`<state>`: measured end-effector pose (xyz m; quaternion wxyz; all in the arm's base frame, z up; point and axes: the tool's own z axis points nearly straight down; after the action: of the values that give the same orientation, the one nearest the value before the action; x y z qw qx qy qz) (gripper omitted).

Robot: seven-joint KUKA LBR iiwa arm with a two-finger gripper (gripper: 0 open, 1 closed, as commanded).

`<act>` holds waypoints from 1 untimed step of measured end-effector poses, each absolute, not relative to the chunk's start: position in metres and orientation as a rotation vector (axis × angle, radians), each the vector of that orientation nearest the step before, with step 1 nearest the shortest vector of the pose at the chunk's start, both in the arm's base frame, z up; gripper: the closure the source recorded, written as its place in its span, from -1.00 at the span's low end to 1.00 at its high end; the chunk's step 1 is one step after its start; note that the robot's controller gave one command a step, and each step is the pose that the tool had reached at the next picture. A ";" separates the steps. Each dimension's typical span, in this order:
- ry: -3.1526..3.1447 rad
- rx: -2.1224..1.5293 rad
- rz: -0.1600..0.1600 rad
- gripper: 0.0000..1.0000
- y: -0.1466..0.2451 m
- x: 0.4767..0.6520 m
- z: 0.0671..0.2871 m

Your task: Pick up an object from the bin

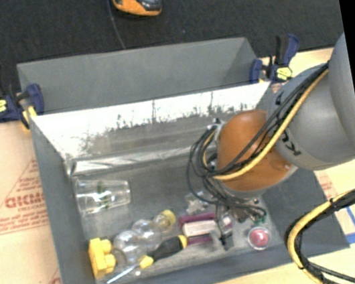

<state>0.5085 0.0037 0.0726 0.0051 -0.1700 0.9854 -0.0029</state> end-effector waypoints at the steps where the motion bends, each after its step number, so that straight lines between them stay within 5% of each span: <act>1: 3.086 -0.533 -0.009 1.00 0.004 0.508 0.073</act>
Offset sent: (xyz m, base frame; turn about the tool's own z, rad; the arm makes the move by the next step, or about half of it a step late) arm 0.0000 0.0000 0.0000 0.0000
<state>0.5085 0.0037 0.0726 0.0051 -0.1702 0.9854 -0.0029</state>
